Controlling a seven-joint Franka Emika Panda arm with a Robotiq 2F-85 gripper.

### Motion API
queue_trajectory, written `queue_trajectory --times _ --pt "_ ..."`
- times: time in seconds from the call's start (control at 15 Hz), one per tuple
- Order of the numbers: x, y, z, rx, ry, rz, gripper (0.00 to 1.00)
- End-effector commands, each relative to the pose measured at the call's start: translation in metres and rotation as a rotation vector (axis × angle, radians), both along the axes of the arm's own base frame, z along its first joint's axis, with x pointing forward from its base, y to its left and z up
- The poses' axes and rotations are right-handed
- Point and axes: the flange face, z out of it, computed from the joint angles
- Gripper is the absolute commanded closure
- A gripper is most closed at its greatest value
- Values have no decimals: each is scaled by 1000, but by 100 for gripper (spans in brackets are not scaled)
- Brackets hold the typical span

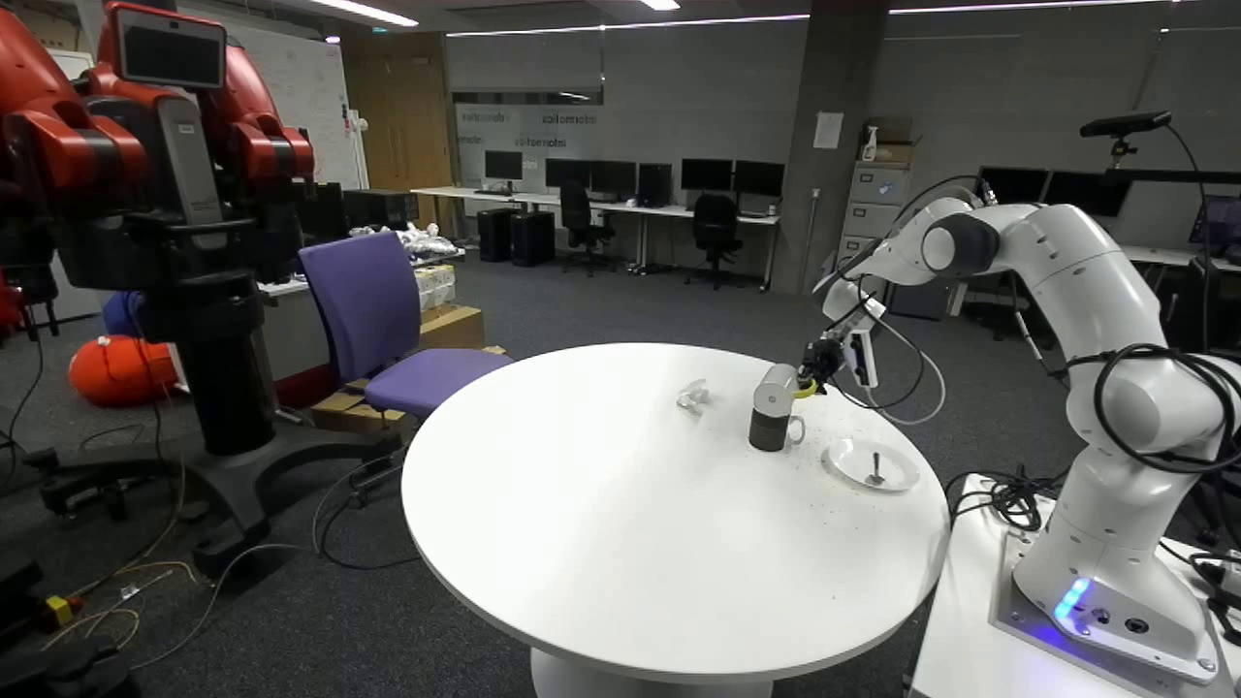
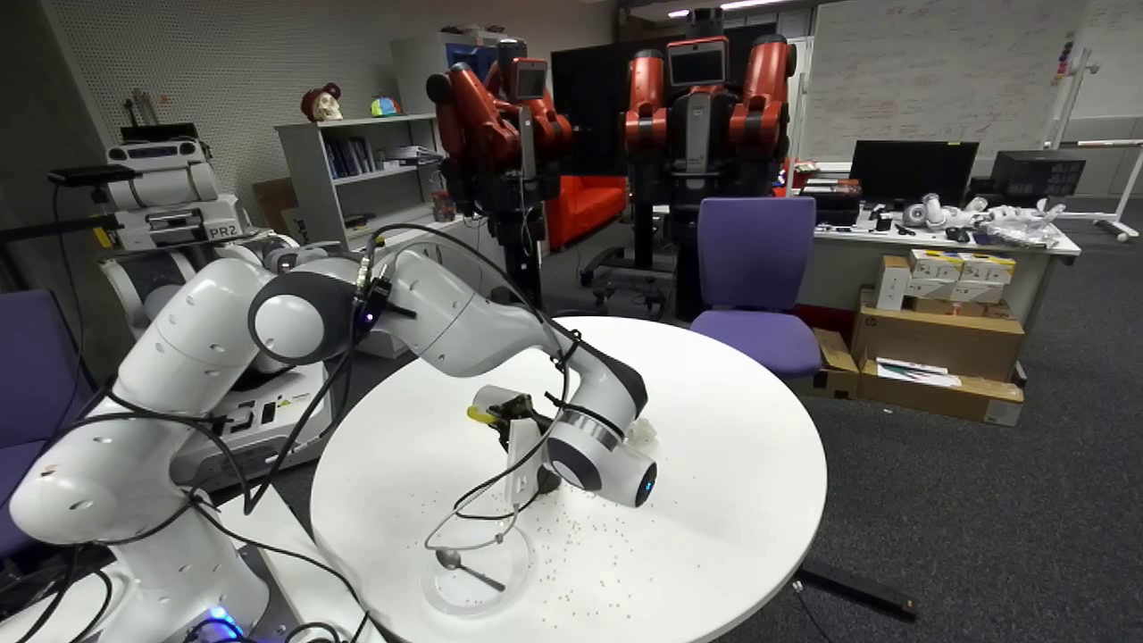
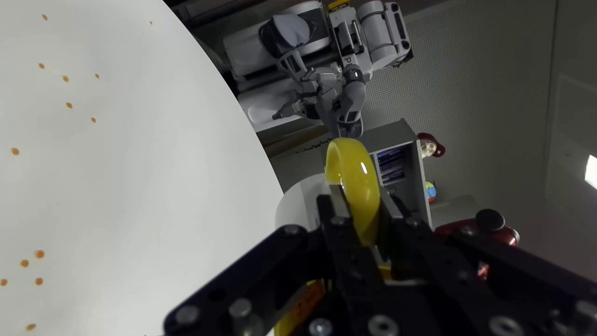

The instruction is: Pour the liquid from the mug on the left into the mug on the right.

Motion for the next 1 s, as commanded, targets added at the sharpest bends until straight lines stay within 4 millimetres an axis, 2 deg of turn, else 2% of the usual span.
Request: queue_trajectory --times 0.0,0.93 --pt "8 4 4 24 1 7 95" --pt "-5 -23 6 112 13 -24 95"
